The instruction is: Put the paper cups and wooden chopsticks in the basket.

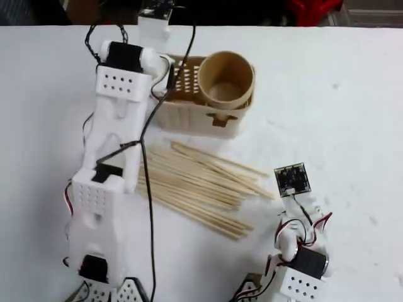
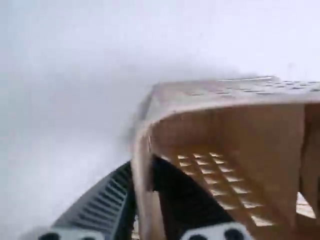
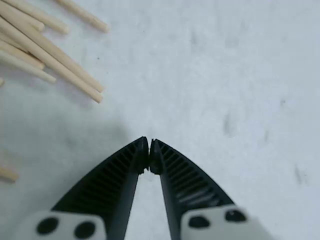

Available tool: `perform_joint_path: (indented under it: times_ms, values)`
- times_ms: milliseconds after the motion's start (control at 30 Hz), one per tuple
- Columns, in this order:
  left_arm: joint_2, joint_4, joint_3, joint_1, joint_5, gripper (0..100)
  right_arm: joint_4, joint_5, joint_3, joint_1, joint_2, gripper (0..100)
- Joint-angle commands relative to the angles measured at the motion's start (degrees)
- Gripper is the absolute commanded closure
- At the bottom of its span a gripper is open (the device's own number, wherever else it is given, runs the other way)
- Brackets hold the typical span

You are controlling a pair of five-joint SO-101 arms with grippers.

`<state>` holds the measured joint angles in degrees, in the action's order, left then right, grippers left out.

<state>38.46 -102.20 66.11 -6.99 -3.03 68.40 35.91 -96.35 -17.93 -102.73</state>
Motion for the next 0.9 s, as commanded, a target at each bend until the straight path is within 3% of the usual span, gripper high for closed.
perform_joint_path:
  times_ms: [0, 567, 767, 867]
  values:
    - [-7.60, -0.09, -1.93, -0.40, -0.62, 98, -0.57, 0.70, -0.44, 0.48, -0.31, 97.8]
    - [-9.54, 0.79, -4.84, -3.74, -9.32, 97, -0.57, 0.70, -0.44, 0.48, -0.22, 97.8]
    - [-5.05, 1.58, -4.66, -1.36, -9.23, 78, -0.57, 0.70, -0.44, 0.48, -0.22, 97.8]
    - [-4.97, 2.02, -4.48, -0.66, -9.23, 77, -0.57, 0.70, -0.44, 0.48, -0.22, 97.8]
